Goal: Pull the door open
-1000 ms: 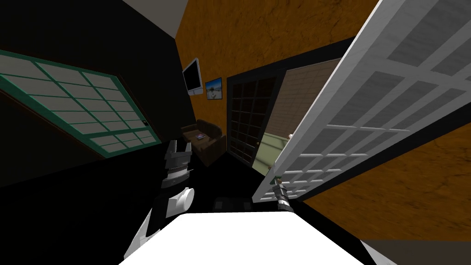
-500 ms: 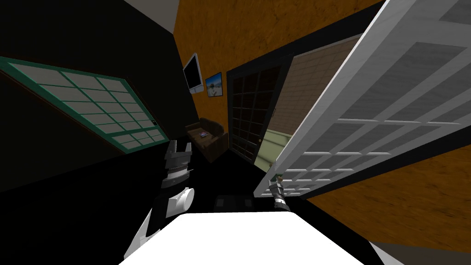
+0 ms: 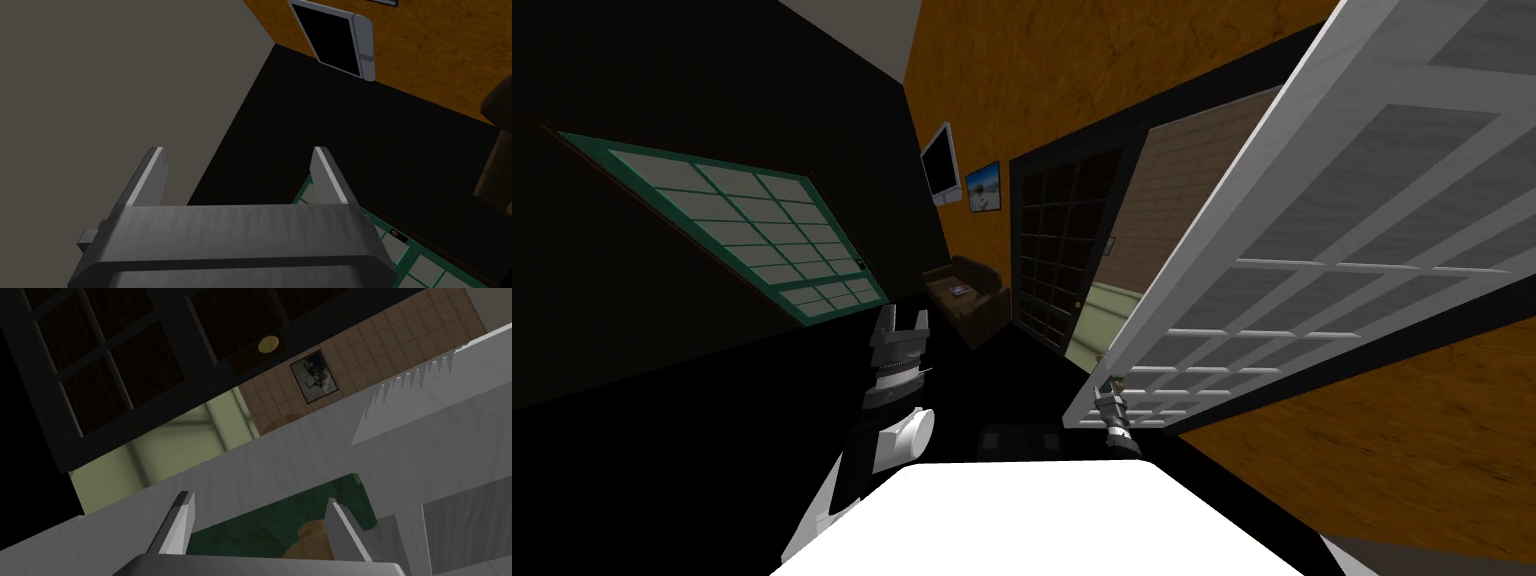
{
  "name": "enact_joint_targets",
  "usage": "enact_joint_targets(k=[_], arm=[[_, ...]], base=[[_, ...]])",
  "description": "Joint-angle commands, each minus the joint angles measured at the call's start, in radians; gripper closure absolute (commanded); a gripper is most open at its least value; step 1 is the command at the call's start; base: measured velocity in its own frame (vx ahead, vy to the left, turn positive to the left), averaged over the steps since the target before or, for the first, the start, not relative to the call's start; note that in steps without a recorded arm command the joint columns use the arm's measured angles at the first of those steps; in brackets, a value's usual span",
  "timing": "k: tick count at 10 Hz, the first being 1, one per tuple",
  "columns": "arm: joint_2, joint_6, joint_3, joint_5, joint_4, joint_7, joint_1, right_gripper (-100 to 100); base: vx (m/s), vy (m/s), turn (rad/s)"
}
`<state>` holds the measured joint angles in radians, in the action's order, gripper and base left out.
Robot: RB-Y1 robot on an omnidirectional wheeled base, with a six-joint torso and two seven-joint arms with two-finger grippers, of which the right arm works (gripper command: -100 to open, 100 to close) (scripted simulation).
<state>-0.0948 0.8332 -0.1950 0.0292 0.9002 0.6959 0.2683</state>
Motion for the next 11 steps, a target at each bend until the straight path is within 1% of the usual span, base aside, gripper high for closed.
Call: enact_joint_targets(k=[1, 4, 5, 7, 8, 11], arm=[[-0.017, -0.005, -0.008, 0.023, 0.011, 0.049, 0.002, -100], [-0.024, -0.008, 0.017, 0.052, 0.014, 0.132, -0.008, -100], [-0.024, -0.008, 0.017, 0.052, 0.014, 0.140, -0.008, -100], [-0.029, -0.010, 0.034, 0.072, 0.016, 0.195, -0.015, -100], [-0.029, -0.010, 0.034, 0.072, 0.016, 0.204, -0.015, -100], [-0.036, -0.013, 0.061, 0.104, 0.018, 0.294, -0.025, -100]], base=[[-0.092, -0.058, 0.082], [-0.107, -0.035, 0.092], [-0.078, -0.036, 0.033], [-0.065, -0.023, 0.071], [-0.067, -0.041, 0.055], [-0.082, -0.046, 0.094]])
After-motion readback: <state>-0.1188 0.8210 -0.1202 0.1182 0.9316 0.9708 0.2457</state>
